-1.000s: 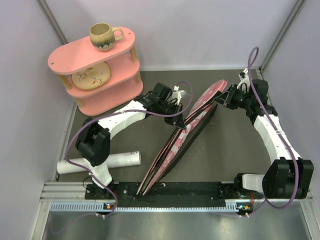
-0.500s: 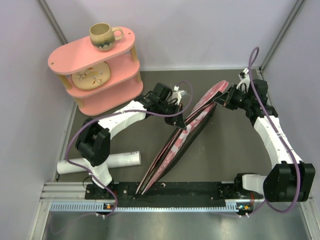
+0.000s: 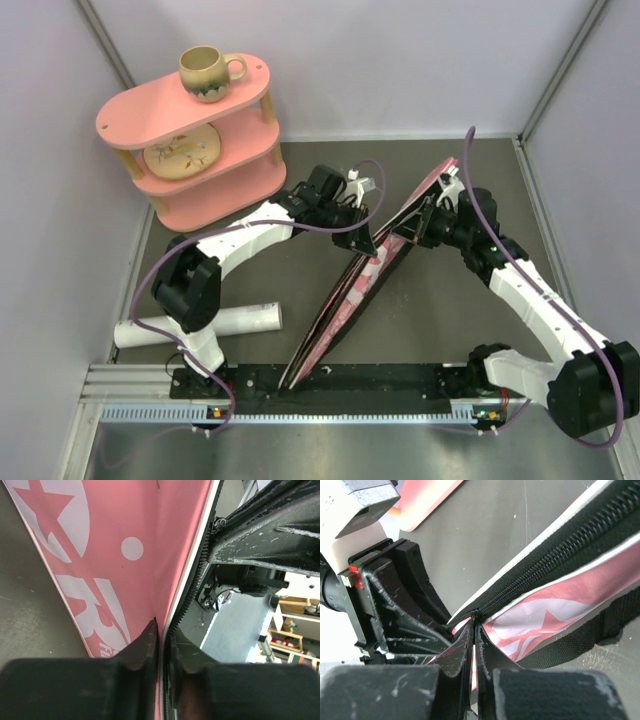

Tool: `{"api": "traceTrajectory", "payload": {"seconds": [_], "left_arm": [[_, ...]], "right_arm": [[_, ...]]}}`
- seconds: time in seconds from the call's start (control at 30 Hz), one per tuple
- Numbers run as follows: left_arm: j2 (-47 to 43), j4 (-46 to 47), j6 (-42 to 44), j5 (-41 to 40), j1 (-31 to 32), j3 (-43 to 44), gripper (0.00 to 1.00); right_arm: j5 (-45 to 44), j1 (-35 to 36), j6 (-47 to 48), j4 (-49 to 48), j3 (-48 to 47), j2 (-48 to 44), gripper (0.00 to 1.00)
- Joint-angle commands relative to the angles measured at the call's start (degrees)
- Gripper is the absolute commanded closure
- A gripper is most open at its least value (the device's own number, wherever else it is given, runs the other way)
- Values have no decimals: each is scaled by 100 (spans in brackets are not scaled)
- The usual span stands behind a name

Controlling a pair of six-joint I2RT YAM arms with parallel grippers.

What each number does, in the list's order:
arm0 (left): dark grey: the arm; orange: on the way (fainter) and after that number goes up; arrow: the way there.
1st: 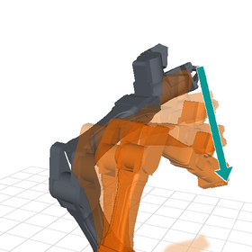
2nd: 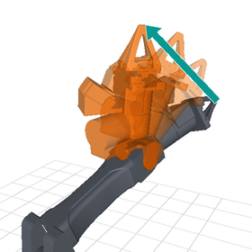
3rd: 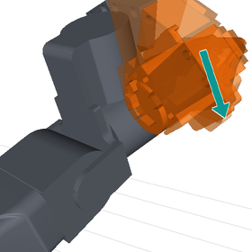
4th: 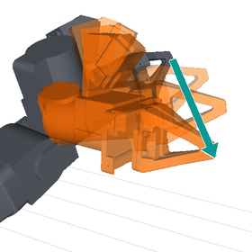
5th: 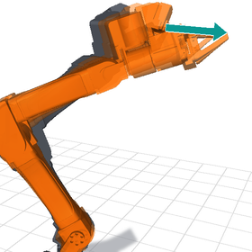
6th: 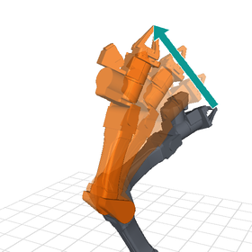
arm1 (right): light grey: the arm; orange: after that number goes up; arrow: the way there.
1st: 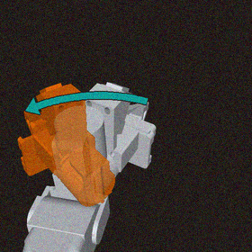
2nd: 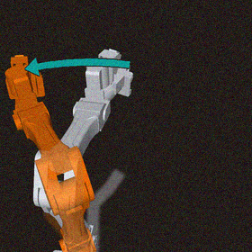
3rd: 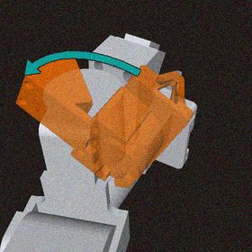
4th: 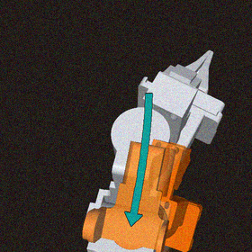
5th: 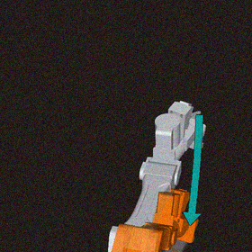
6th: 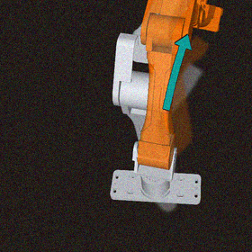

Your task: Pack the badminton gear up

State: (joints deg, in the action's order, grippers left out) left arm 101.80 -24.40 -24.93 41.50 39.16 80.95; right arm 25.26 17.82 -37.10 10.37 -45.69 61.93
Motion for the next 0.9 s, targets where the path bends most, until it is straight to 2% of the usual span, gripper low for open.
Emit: {"api": "traceTrajectory", "payload": {"seconds": [0.0,0.1,0.23,0.33,0.4,0.57,0.87], "left_arm": [[-362,550,-179,166,22,9,65],[-696,787,-170,35,13,-167,53],[-1065,1270,-389,-378,4,-264,47],[-987,1744,-706,-1063,13,-167,45],[-786,1992,-855,-1319,22,78,42],[269,1694,-654,-1451,145,1335,41],[1087,1693,-504,-1531,259,1942,41]], "right_arm": [[-12,-16,115,-351,-291,-58,100],[102,-7,229,-395,-318,-67,100],[339,-7,274,-553,-195,-94,100],[340,-7,282,-606,-115,-146,100],[348,-7,274,-624,-89,-190,100],[384,-7,230,-642,-142,-217,100],[392,-7,256,-624,-142,-217,100]]}}
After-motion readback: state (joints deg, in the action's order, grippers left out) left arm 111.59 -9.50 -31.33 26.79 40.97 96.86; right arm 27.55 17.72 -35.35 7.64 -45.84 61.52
